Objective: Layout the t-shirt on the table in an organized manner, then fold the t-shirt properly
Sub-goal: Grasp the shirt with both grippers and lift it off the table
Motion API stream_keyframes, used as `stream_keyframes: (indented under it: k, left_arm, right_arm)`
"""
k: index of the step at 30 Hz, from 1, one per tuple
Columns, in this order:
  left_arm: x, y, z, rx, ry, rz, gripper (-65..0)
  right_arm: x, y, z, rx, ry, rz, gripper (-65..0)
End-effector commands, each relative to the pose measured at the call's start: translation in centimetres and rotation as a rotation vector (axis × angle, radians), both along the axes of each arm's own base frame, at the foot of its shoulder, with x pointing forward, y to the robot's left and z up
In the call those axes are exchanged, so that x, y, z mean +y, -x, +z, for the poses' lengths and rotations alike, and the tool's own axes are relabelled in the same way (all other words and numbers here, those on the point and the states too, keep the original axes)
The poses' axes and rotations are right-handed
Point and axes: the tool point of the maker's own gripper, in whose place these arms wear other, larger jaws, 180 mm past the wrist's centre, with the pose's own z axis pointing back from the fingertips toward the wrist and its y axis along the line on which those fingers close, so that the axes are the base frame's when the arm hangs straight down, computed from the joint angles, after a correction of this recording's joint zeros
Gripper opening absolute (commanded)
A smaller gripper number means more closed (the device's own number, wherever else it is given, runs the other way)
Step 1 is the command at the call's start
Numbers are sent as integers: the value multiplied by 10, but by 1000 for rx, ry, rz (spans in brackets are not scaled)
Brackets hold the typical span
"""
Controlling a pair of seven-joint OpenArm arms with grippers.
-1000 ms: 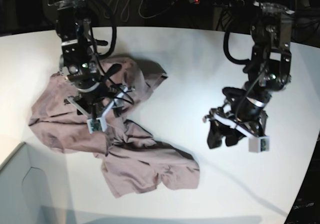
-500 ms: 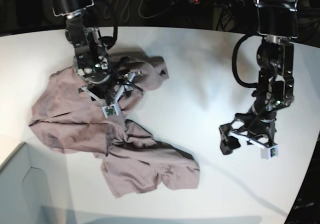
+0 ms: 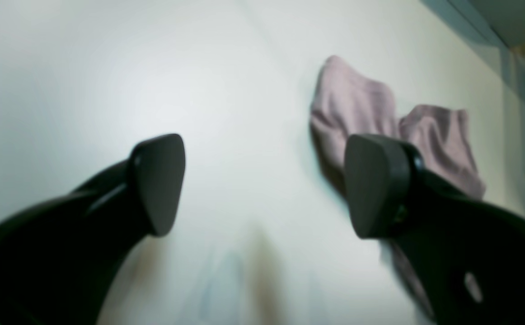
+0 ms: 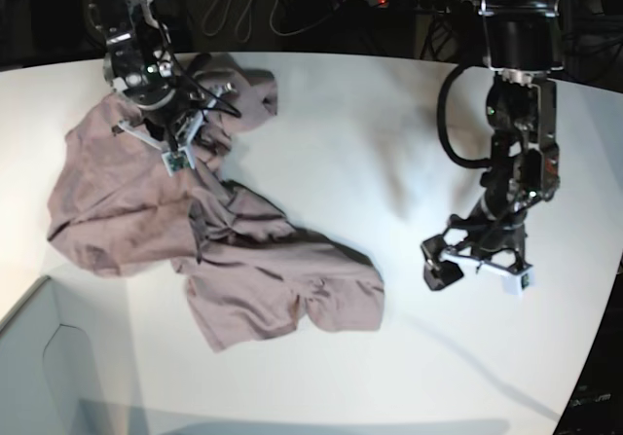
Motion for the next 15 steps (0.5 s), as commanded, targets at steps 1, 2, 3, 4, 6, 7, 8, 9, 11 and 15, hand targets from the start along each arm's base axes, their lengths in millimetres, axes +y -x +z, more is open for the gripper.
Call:
stream_keyframes:
  k: [1,2,3,4,6,7,8,9,11,15]
  left_arm:
    - [-4,-17,17,-57,13,1,-117]
    - [-14,-18,11,-41,30,-8,-117]
    - [-21,-21,8,-29,41,-18,-117]
    - [-31,-23,3,-15,50,-35,-117]
    - [-56,-23,-11,29,62,-83,-117]
    - [-66,-23,-16,45,67,-102,-117]
    - [-75,-23,-22,63,71,-120,-117]
    - [-84,-23,-26,80,74,-137,-117]
    - [-94,-21,-39,119,82,-153,-117]
    - [-106,-19,-60,193,103,-158,-119]
  right_arm:
    - [-3,1,8,-10,6,2,-650]
    - [-1,4,14,-23,3,8,-650]
    - [1,5,18,-33,-2,12,-650]
    - [1,7,22,-41,-2,18,-650]
    - [3,11,28,-52,-7,25,-650]
    - [4,11,30,-55,-10,25,-650]
    - [5,11,31,-58,-11,26,-650]
    - [5,10,33,-61,-11,27,-650]
    - [5,10,33,-58,-11,25,-650]
    - [5,9,33,-61,-11,25,-650]
